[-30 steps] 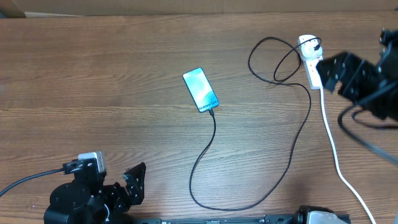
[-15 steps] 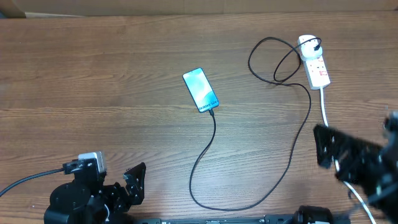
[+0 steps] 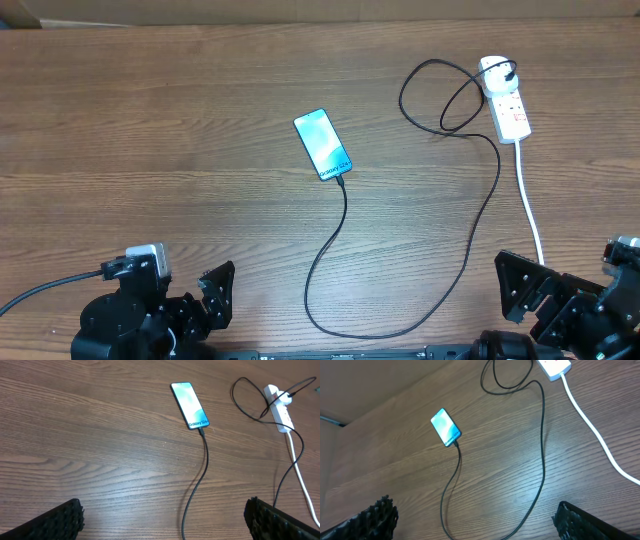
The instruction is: Plug charger to phone and switch on socket
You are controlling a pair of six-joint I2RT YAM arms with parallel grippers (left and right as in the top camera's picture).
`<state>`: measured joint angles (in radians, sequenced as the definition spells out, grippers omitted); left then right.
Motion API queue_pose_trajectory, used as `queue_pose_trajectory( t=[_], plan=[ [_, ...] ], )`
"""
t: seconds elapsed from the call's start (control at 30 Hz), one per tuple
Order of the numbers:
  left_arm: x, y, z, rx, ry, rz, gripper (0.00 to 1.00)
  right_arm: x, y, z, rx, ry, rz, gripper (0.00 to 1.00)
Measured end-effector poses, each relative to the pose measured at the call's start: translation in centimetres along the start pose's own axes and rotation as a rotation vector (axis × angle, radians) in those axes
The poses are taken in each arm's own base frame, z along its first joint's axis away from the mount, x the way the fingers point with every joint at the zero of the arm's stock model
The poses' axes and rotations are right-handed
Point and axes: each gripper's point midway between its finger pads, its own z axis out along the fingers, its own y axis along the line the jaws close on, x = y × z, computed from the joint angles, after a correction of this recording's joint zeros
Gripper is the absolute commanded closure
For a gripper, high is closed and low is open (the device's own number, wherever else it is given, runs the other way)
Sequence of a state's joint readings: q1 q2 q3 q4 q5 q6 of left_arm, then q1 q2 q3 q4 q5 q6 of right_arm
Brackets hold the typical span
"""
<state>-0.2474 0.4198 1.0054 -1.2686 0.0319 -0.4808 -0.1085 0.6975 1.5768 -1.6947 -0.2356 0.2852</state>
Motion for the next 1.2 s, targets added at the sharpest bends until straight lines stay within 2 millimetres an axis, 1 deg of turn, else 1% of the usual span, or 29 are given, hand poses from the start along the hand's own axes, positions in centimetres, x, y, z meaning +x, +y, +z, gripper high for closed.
queue_pose_trajectory(
  t=[0.5,0.63,0.73,0.83,1.0,1.17,1.2],
  plan=[
    [0.0,0.0,0.0,0.000,0.001,0.000,0.00,0.0,-0.3,0.2,0.016,0.003,0.001,0.00],
    [0.1,0.0,0.0,-0.001,0.002,0.000,0.00,0.7,-0.7,1.3,0.019,0.050,0.009,0.00],
    [0.1,0.0,0.0,-0.001,0.003,0.000,0.00,0.2,-0.6,2.7,-0.001,0.031,-0.026,0.00],
    [0.1,0.0,0.0,-0.002,0.003,0.000,0.00,-0.6,-0.4,4.1,-0.045,-0.036,-0.084,0.00],
    [0.2,0.1,0.0,-0.005,0.009,-0.001,0.01,-1.1,-0.1,5.8,-0.121,-0.191,-0.177,0.00],
    [0.3,0.2,0.0,-0.007,0.014,0.000,0.00,-1.7,0.0,7.9,-0.187,-0.358,-0.265,0.00],
    [0.4,0.2,0.0,-0.008,0.014,-0.001,0.00,-1.5,-0.1,8.3,-0.194,-0.380,-0.277,0.00]
  ],
)
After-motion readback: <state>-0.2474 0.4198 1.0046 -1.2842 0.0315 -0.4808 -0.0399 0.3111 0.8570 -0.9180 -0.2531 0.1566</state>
